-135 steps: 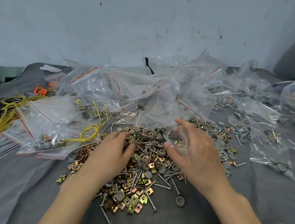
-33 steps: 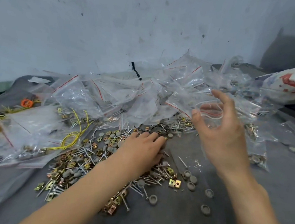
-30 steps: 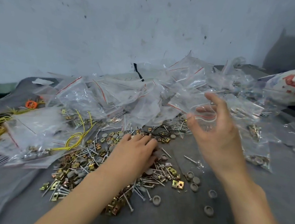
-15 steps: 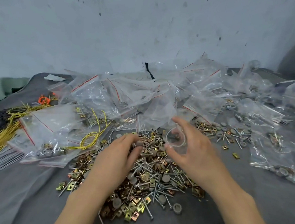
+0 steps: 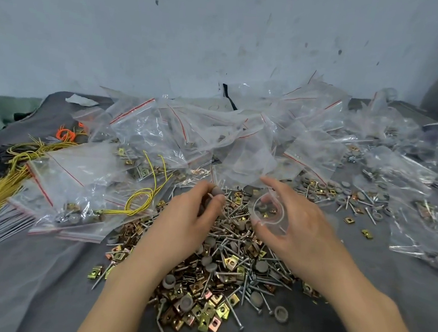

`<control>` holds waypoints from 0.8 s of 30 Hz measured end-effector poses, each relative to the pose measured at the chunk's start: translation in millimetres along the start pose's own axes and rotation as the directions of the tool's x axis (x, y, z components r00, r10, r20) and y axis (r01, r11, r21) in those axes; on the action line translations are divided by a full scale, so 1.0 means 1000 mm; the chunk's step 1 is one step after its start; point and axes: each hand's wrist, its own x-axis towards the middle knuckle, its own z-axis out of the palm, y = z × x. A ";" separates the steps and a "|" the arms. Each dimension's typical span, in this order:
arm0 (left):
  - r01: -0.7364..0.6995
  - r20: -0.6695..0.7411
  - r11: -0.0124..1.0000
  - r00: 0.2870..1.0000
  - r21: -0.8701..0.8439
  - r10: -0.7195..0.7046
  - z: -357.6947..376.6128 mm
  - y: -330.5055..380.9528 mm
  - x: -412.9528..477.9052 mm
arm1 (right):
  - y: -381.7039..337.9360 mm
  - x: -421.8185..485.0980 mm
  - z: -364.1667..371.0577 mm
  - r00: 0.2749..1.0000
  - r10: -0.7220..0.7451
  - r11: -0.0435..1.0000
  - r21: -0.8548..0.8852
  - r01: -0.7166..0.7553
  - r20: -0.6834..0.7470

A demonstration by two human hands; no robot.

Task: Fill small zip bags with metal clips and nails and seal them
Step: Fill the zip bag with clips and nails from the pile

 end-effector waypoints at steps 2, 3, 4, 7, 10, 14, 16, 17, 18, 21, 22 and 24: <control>-0.012 -0.008 1.000 1.000 -0.024 0.012 0.000 0.004 0.000 | 0.000 -0.001 0.000 1.000 -0.002 1.000 0.003 0.002 0.001; -0.015 -0.010 0.999 1.000 -0.039 0.015 0.001 0.007 -0.001 | -0.001 -0.001 0.001 1.000 -0.006 1.000 0.004 0.006 -0.001; -0.017 -0.011 0.998 1.000 -0.060 0.017 0.001 0.010 -0.001 | -0.001 -0.001 0.001 1.000 -0.012 1.000 0.006 0.012 -0.004; -0.017 -0.005 0.993 1.000 -0.118 0.017 0.003 0.019 -0.003 | -0.002 -0.003 0.001 1.000 -0.026 1.000 0.011 0.026 -0.015; -0.033 -0.031 0.995 0.999 -0.093 0.030 0.005 0.023 -0.004 | -0.002 -0.004 0.002 0.999 -0.030 0.999 0.027 0.031 -0.031; -0.069 -0.097 0.997 0.993 -0.041 0.064 0.007 0.026 -0.001 | -0.001 -0.004 0.001 0.999 -0.034 0.998 0.049 0.035 -0.038; -0.111 -0.111 0.993 0.988 -0.029 0.107 0.009 0.030 0.001 | 0.000 -0.004 0.001 0.999 -0.033 0.998 0.043 0.034 -0.042; -0.138 -0.111 0.990 0.985 -0.021 0.135 0.009 0.034 0.002 | 0.000 -0.004 0.001 0.999 -0.033 0.999 0.042 0.035 -0.042; -0.161 -0.105 0.987 0.982 -0.010 0.159 0.010 0.037 0.003 | -0.001 -0.004 0.000 0.999 -0.034 0.998 0.042 0.036 -0.041; -0.197 -0.077 0.980 0.978 -0.008 0.195 0.012 0.045 0.005 | -0.001 -0.004 0.000 0.998 -0.037 0.998 0.043 0.039 -0.043; -0.203 -0.070 0.979 0.977 -0.016 0.201 0.013 0.047 0.005 | -0.002 -0.004 0.000 0.998 -0.036 0.998 0.042 0.038 -0.050; -0.211 -0.059 0.976 0.976 -0.060 0.208 0.015 0.052 0.006 | -0.003 -0.005 -0.001 0.997 -0.034 0.999 0.039 0.037 -0.066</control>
